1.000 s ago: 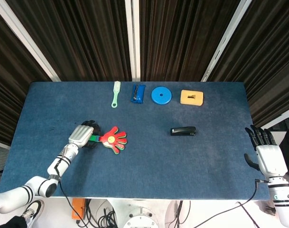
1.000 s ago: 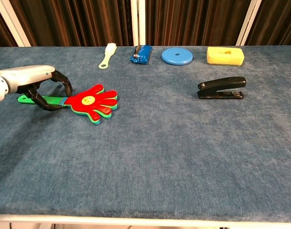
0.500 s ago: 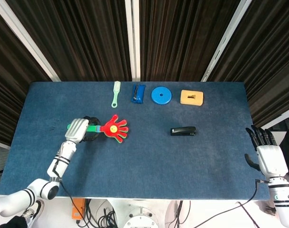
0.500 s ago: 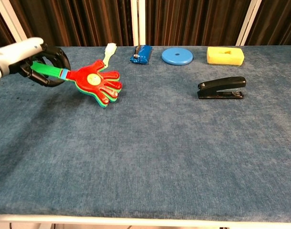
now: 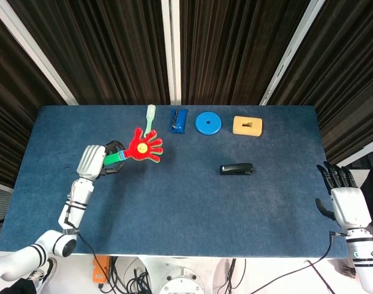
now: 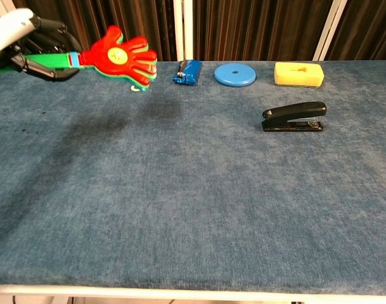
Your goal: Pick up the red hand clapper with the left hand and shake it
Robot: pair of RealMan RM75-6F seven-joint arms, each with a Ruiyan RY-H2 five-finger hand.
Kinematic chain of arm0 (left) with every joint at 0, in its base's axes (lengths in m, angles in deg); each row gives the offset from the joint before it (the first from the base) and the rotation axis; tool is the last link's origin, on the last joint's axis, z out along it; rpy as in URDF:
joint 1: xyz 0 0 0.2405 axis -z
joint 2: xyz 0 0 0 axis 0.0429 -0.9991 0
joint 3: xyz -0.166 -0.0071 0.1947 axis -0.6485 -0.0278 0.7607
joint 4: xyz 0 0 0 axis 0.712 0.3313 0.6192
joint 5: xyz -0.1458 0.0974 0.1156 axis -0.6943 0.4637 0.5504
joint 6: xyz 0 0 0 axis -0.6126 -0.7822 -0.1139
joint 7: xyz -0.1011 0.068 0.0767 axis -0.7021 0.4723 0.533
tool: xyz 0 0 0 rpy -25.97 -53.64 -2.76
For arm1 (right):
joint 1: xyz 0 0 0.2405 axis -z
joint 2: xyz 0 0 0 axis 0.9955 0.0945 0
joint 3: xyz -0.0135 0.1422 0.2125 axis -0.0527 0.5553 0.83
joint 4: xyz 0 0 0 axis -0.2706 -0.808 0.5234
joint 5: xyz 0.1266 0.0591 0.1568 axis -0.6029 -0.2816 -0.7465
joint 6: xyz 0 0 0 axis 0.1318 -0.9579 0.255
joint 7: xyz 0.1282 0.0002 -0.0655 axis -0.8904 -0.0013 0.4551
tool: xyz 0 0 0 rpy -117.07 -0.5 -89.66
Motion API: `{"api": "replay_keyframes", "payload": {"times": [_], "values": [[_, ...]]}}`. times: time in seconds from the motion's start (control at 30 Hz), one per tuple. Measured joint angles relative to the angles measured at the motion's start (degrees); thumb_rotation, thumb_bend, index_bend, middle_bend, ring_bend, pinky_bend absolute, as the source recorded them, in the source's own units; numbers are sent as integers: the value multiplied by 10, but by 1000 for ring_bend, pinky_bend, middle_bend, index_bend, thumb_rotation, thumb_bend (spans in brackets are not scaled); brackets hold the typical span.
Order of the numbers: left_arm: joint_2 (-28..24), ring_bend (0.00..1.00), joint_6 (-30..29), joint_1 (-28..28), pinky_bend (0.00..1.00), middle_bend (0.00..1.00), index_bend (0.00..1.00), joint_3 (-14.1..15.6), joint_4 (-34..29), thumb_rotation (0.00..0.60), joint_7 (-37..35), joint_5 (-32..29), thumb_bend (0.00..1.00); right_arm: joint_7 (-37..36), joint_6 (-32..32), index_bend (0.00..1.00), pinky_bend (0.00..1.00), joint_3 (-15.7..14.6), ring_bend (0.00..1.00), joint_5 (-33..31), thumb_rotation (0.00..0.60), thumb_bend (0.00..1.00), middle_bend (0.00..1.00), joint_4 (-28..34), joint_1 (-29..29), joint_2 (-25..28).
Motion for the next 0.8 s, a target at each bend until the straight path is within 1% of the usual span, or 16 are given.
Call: {"api": "replay_keyframes", "payload": {"times": [0.2, 0.37, 0.5, 0.6, 0.7, 0.73, 0.8], "values": [[-23, 937, -5, -10, 1000, 735, 655, -25, -55, 600, -47, -25, 351, -3, 2, 0, 0, -1, 0, -2, 600, 271, 0, -3, 0, -1], [-60, 943, 0, -21, 1000, 740, 656, -47, -122, 600, -100, -47, 350, -2, 1, 0, 0, -1, 0, 0, 600, 271, 0, -2, 1, 0], [-84, 943, -6, -30, 1000, 739, 657, -69, -167, 600, -144, -55, 349, 0, 1, 0, 0, 0, 0, -1, 600, 271, 0, 0, 1, 0], [-103, 942, -8, -39, 1000, 733, 657, -89, -212, 600, -204, -64, 347, 2, 5, 0, 0, 0, 0, -3, 600, 270, 0, 0, -1, -1], [-132, 942, 0, -49, 1000, 725, 657, -110, -262, 600, -291, -72, 348, 4, 10, 0, 0, -1, 0, -4, 600, 268, 0, 1, -3, -1], [-146, 942, 6, -54, 1000, 725, 657, -117, -280, 600, -331, -73, 348, 4, 12, 0, 0, -1, 0, -5, 600, 268, 0, 1, -4, -1], [-169, 942, 15, -62, 1000, 728, 657, -125, -302, 600, -394, -69, 349, 6, 14, 0, 0, -1, 0, -6, 600, 268, 0, 2, -5, -2]]}}
